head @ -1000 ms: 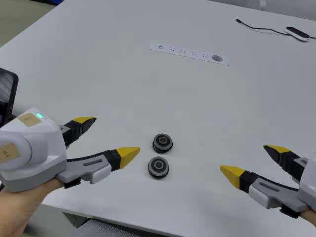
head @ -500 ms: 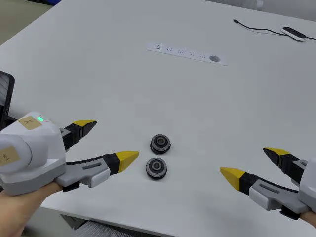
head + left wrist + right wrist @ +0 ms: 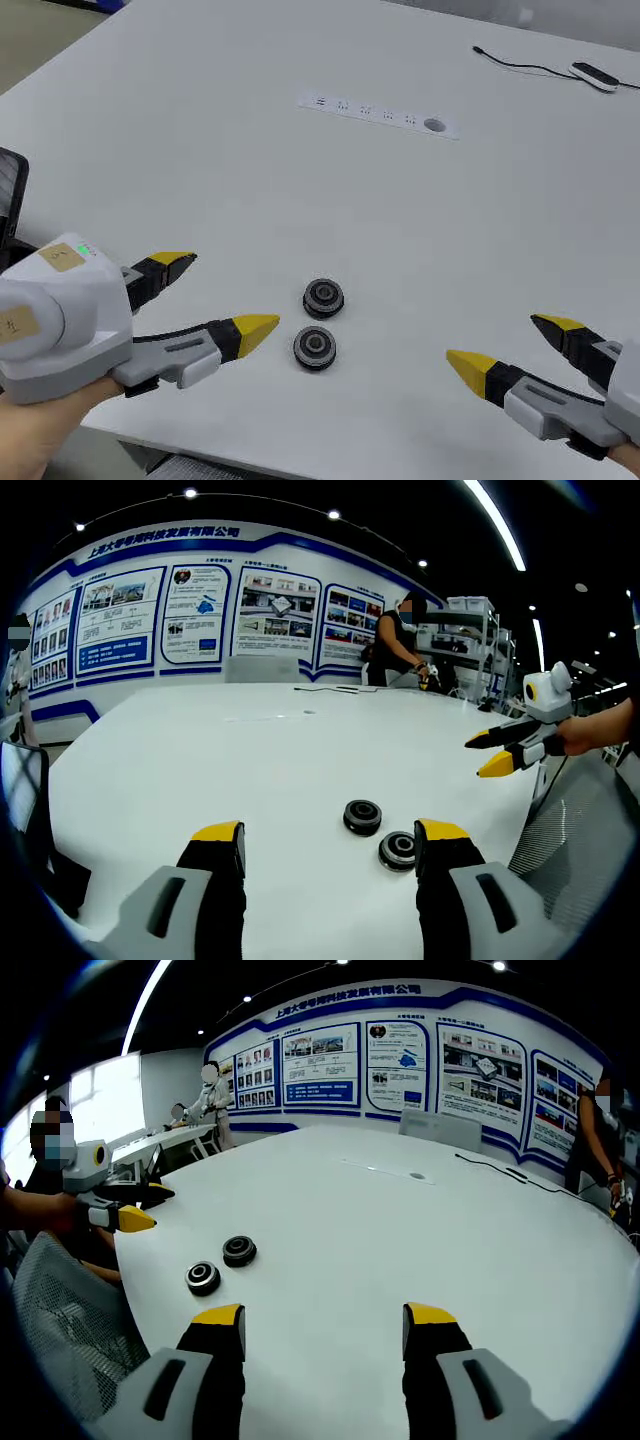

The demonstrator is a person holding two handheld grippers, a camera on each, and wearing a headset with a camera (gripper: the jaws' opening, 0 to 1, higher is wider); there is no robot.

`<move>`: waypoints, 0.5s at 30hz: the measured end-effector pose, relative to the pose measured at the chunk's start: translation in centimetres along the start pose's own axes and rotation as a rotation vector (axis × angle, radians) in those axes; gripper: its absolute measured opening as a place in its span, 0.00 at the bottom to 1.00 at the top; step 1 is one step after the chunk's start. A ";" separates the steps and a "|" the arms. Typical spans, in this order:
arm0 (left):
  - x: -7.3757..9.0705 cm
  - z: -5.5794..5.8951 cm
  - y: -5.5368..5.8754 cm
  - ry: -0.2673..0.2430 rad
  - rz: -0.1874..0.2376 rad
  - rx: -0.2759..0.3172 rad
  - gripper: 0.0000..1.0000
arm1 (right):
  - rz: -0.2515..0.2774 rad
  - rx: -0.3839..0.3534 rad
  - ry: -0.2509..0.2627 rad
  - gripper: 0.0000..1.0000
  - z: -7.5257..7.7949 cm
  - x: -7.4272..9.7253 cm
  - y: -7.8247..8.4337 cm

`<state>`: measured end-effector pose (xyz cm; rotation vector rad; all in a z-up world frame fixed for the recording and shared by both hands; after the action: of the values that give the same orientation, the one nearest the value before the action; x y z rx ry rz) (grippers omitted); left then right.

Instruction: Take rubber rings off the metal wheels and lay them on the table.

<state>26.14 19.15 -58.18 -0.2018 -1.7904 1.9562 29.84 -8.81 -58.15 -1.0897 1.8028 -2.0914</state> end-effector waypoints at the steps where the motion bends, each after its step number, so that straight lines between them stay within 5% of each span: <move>1: 0.0 0.0 0.0 0.002 -0.001 -0.001 0.70 | -0.001 -0.003 -0.001 0.65 0.0 0.0 0.0; 15: -0.7 1.0 0.4 0.053 -0.033 -0.027 0.69 | -0.008 -0.035 -0.014 0.62 -0.2 0.0 0.7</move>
<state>26.28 17.94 -58.58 -0.2297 -1.7761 1.8873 29.47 -8.83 -58.74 -1.1192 1.8382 -2.0582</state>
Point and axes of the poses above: the centre of the closed fingertips' face, and the gripper's own axes: x roughly backward along the fingers, z roughly to its right, y roughly out of its underside, the point moved 4 cm from there along x, roughly backward along the fingers, and after that the axes turned 6 degrees about z, right-handed, at the moved point
